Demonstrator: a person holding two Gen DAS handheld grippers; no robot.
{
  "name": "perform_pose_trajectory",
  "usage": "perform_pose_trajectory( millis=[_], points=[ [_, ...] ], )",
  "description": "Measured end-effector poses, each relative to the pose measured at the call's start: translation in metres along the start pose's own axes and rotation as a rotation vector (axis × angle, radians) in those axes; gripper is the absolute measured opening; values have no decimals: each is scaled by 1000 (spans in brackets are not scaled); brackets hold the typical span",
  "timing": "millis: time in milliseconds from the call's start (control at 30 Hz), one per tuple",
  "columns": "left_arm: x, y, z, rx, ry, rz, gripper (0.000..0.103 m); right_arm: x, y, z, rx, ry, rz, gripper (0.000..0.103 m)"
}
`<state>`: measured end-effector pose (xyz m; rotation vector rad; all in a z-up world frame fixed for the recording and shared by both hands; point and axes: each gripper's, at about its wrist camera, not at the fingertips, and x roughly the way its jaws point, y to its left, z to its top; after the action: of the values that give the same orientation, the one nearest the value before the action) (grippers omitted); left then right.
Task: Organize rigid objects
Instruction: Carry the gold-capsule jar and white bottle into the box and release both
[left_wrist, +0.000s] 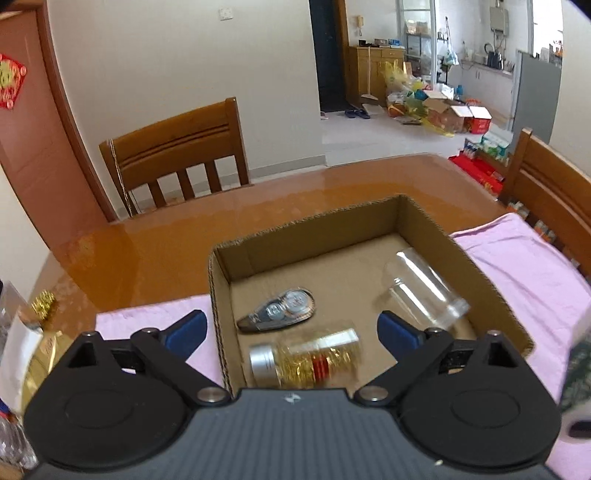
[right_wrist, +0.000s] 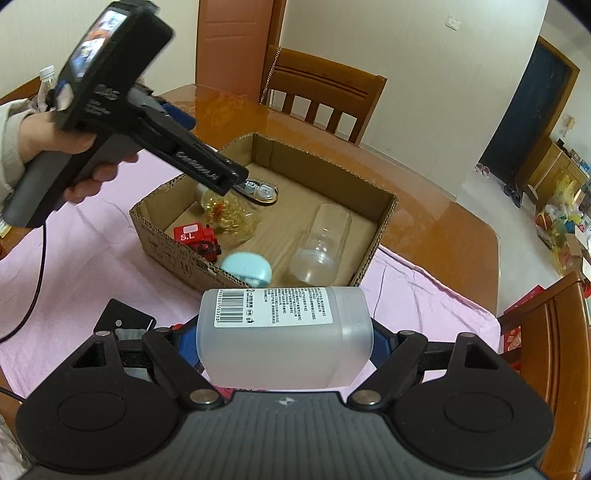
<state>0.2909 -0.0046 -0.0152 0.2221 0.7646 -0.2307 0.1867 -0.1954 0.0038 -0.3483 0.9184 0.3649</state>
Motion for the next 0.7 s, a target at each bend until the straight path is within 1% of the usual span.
perform_pose_trajectory(
  millis=[100, 267, 300, 467, 567, 700],
  points=[
    [-12, 4, -9, -11, 7, 5, 99, 2, 1, 4, -10, -3, 7, 87],
    [-36, 16, -27, -69, 14, 3, 101, 7, 0, 17, -23, -15, 27, 87],
    [-41, 19, -31, -86, 12, 11, 102, 8, 0, 21, -31, -18, 30, 87],
    [-66, 28, -54, -147, 5, 77, 102, 21, -3, 50, -59, -37, 54, 87],
    [-77, 34, -67, -172, 10, 125, 102, 37, -7, 71, -76, -40, 58, 87],
    [-89, 43, -83, -215, 20, 160, 102, 67, -17, 100, -92, -28, 52, 87]
  ],
)
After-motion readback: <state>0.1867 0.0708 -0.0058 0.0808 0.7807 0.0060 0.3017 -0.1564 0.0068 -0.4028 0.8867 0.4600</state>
